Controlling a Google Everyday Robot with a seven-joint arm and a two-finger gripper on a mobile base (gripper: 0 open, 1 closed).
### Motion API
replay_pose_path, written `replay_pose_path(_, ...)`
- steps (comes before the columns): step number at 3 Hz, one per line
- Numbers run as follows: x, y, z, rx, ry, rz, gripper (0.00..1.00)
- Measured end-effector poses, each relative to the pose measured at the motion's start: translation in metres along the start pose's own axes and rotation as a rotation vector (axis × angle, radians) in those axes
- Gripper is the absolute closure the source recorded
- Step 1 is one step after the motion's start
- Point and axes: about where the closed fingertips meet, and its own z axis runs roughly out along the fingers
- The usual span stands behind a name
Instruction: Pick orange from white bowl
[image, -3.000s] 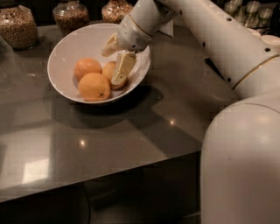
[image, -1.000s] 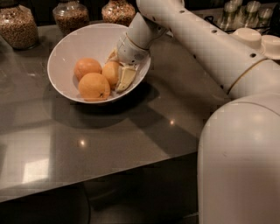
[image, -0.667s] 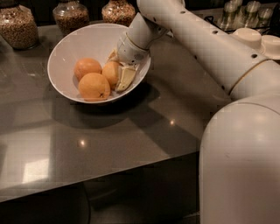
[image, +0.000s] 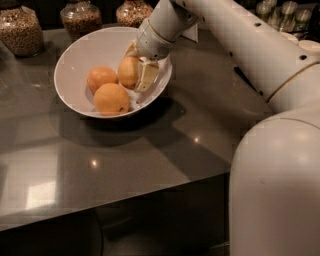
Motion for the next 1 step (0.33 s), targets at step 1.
replay_pose_path(1,-0.0099,-0.0035,-0.0331,0.027,-0.057,0.014,1.0)
